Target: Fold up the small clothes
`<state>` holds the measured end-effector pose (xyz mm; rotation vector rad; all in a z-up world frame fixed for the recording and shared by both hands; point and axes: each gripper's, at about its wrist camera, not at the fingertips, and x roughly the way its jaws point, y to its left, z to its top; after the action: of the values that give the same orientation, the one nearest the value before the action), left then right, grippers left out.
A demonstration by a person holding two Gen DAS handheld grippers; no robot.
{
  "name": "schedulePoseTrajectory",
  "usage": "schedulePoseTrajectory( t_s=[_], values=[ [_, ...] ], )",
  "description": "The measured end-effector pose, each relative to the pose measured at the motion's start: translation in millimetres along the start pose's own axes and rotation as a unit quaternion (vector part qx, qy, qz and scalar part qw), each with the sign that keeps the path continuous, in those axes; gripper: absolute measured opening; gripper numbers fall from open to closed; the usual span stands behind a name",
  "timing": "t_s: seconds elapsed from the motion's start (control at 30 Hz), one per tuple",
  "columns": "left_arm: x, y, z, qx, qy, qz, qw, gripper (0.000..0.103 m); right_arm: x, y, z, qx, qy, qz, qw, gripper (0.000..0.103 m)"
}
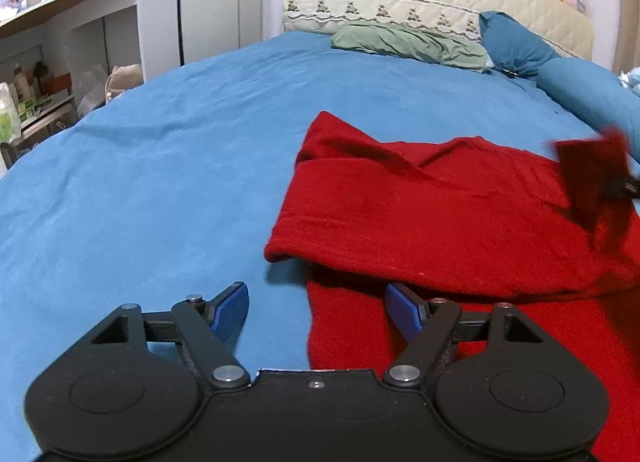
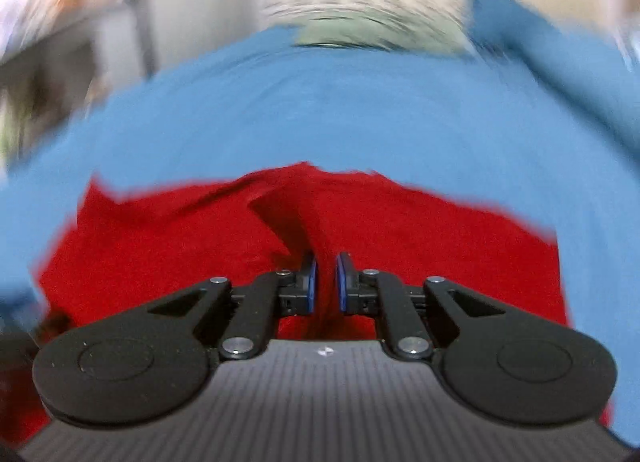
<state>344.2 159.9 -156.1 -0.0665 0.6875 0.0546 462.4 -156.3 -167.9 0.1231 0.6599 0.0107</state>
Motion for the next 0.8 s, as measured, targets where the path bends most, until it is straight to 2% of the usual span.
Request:
schedulePoseTrajectory(
  t_s=[0.07, 0.13, 0.17, 0.23, 0.3, 0.33, 0.43, 0.47, 0.53, 0.6, 0.63, 0.67, 0.8],
  values=[
    [1.2, 2.3, 1.8, -0.006, 0.0, 0.001, 1.0, 0.079, -1.0, -26.9, -12.6, 0.065, 0.014, 0.011, 0.998, 0.03],
    [1.8, 2.7, 2.6, -0.012, -0.001, 0.002, 0.9999, 0.079, -0.4, -45.9, -31.1, 0.093, 0.025, 0.008, 0.995, 0.044],
    [1.9, 3.6, 2.5, -0.014, -0.001, 0.001, 0.9999, 0.079, -0.8, -51.3, -37.3, 0.098, 0.03, 0.006, 0.995, 0.058],
    [1.5, 4.4, 2.0, -0.015, -0.002, 0.0, 0.9999, 0.079, -4.8, -58.3, -49.7, 0.104, 0.022, 0.018, 0.994, 0.064],
    [1.5, 4.9, 1.9, -0.017, -0.003, 0.0, 0.9998, 0.079, -8.3, -61.9, -52.6, 0.099, 0.013, 0.037, 0.994, 0.082],
    [1.5, 5.0, 2.0, -0.018, -0.003, 0.0, 0.9998, 0.079, -8.0, -61.1, -52.3, 0.096, 0.01, 0.041, 0.994, 0.085],
    [2.0, 5.3, 2.0, -0.016, -0.004, 0.004, 0.9999, 0.079, -8.2, -68.8, -47.4, 0.106, 0.006, 0.031, 0.994, 0.085],
    [2.0, 5.6, 2.0, -0.014, -0.004, 0.004, 0.9999, 0.079, -8.2, -72.2, -47.1, 0.117, 0.008, 0.026, 0.993, 0.083],
    [1.3, 5.9, 1.7, -0.015, -0.007, 0.009, 0.9998, 0.079, 1.3, -73.0, -40.8, 0.13, 0.015, 0.021, 0.991, 0.068],
    [0.8, 7.5, 1.1, -0.017, -0.005, 0.014, 0.9998, 0.079, 9.1, -69.6, -35.2, 0.114, 0.027, 0.011, 0.993, 0.025],
    [0.1, 8.5, 0.7, -0.019, -0.005, 0.016, 0.9997, 0.079, 11.3, -67.6, -32.4, 0.1, 0.033, 0.001, 0.994, 0.021],
    [-0.2, 9.7, 0.5, -0.021, -0.005, 0.019, 0.9996, 0.079, 11.6, -66.7, -30.8, 0.092, 0.032, -0.001, 0.995, 0.021],
    [6.1, 12.6, 3.4, -0.011, -0.012, 0.039, 0.9991, 0.079, -4.0, -64.4, -1.7, 0.058, -0.015, -0.003, 0.998, 0.02]
  ],
)
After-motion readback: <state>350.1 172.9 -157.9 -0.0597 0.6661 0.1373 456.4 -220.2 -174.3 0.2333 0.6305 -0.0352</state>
